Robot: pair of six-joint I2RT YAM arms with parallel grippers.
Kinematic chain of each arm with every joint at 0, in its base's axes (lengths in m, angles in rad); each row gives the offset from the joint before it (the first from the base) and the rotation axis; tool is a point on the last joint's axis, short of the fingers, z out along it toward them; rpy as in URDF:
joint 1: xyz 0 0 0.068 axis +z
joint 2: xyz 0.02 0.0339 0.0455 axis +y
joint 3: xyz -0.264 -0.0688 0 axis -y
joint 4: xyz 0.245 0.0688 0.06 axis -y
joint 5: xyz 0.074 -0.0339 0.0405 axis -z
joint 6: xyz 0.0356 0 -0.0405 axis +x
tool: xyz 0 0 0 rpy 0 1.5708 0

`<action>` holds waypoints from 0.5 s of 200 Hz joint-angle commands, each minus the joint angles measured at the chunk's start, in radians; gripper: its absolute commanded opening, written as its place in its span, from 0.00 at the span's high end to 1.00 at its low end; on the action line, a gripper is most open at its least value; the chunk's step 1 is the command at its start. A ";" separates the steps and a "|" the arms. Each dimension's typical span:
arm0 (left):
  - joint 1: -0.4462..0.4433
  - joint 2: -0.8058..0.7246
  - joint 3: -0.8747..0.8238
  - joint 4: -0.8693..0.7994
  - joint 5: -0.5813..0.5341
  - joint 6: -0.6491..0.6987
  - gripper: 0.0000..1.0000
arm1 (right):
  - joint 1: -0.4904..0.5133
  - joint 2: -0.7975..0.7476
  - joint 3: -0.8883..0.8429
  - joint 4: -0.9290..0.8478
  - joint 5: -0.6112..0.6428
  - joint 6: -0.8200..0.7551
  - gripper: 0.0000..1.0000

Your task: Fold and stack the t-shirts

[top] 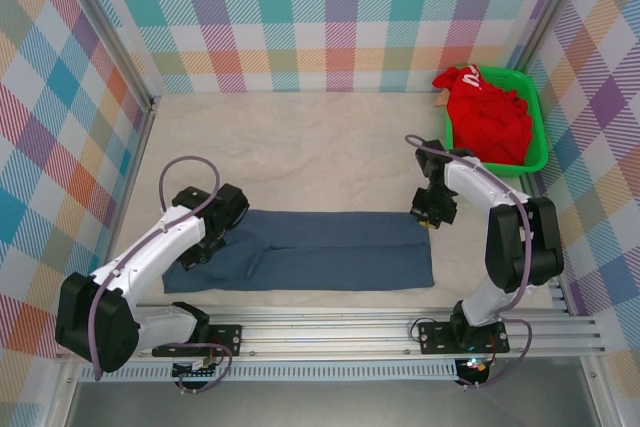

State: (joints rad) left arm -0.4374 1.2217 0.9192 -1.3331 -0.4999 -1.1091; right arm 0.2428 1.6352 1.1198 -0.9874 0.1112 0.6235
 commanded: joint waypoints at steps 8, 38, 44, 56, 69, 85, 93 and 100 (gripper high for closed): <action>-0.011 -0.033 0.063 -0.037 0.020 0.014 0.78 | 0.006 -0.005 0.002 -0.001 -0.014 -0.001 0.91; 0.023 -0.016 0.131 0.004 -0.009 0.050 0.67 | 0.009 0.021 0.029 0.023 -0.031 -0.021 0.90; 0.066 0.002 0.139 0.054 0.020 0.086 0.67 | 0.010 0.027 0.028 0.043 -0.047 -0.027 0.90; 0.197 0.073 0.152 0.135 0.129 0.137 0.67 | 0.010 0.038 0.017 0.097 -0.105 -0.040 0.90; 0.331 0.170 0.161 0.245 0.247 0.201 0.64 | 0.010 0.054 0.005 0.148 -0.174 -0.048 0.87; 0.430 0.287 0.186 0.364 0.311 0.258 0.59 | 0.010 0.084 -0.011 0.197 -0.222 -0.036 0.84; 0.471 0.338 0.194 0.434 0.385 0.273 0.57 | 0.010 0.101 -0.011 0.210 -0.233 -0.034 0.84; 0.497 0.377 0.206 0.474 0.424 0.269 0.57 | 0.010 0.115 -0.009 0.217 -0.231 -0.031 0.84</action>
State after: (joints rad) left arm -0.0288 1.4887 1.0924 -1.0733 -0.2760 -0.9302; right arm 0.2462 1.7004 1.1217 -0.8436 -0.0376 0.5964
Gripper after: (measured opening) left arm 0.425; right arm 0.161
